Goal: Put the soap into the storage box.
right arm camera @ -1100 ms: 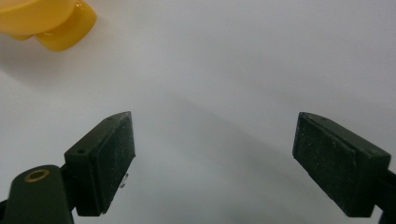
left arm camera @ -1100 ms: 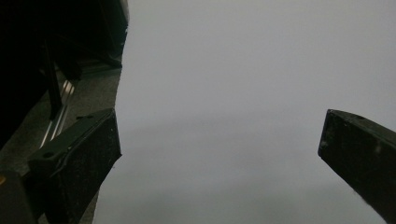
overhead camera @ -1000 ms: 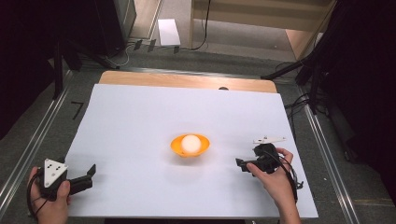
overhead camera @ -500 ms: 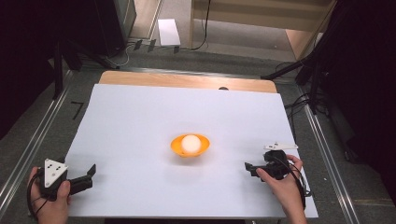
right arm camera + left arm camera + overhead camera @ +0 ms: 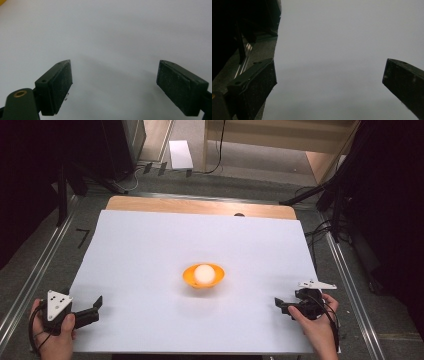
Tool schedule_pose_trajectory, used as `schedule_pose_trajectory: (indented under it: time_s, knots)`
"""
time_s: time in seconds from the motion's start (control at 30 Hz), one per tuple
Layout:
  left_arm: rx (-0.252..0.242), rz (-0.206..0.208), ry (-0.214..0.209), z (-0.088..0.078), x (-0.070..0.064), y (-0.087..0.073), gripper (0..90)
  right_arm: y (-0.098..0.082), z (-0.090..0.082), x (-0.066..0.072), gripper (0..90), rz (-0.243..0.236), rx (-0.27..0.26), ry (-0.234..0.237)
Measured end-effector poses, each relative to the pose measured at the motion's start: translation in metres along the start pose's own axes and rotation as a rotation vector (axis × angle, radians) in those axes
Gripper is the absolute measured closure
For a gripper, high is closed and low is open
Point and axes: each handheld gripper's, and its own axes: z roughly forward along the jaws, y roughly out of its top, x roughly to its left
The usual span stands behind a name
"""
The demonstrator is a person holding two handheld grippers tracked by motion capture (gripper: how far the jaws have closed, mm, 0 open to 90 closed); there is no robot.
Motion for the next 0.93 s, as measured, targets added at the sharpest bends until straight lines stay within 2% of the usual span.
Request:
schedule_pose_trajectory:
  time_s: [0.23, 0.3, 0.43, 0.5, 0.6, 0.73, 0.93]
  knots:
    - [0.002, -0.002, 0.0, 0.0, 0.0, 0.0, 0.0, -0.015, -0.011, -0.022, 14.0, 0.04, -0.042, -0.012]
    - [0.002, -0.004, -0.001, 0.0, 0.0, 0.0, 0.0, -0.02, -0.016, -0.027, 14.0, 0.039, -0.078, -0.003]
    - [0.002, -0.009, -0.008, 0.0, 0.001, 0.0, 0.0, -0.032, -0.025, -0.043, 14.2, 0.082, -0.139, 0.004]
    - [0.002, -0.009, -0.006, 0.0, 0.001, 0.0, 0.0, -0.04, -0.03, -0.051, 14.5, 0.107, -0.168, -0.003]
    - [0.005, -0.003, -0.003, 0.0, 0.0, 0.0, 0.0, -0.048, -0.036, -0.059, 15.3, 0.117, -0.201, -0.015]
    - [0.008, -0.002, -0.002, 0.0, 0.0, 0.0, 0.0, -0.055, -0.041, -0.067, 15.3, 0.131, -0.219, -0.017]
    - [0.014, 0.0, 0.002, 0.001, 0.0, 0.001, 0.0, -0.055, -0.038, -0.069, 15.2, 0.146, -0.226, -0.013]
